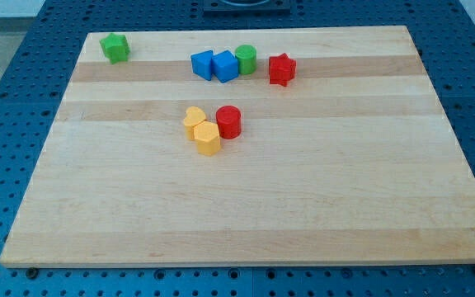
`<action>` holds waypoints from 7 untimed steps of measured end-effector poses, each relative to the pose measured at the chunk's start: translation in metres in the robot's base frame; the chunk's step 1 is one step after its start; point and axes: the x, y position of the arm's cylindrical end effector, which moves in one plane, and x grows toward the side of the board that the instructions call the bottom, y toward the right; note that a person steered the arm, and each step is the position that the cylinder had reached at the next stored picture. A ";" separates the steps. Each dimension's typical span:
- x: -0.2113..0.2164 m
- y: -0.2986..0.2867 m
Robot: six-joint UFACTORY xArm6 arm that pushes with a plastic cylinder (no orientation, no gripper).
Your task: Move your arm towards the bottom right of the yellow hexagon
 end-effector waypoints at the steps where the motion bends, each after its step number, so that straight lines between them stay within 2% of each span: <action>1: 0.001 -0.015; 2: -0.001 -0.043; 3: -0.001 -0.043; 4: -0.010 -0.090; 6: -0.018 -0.241; 7: -0.039 -0.298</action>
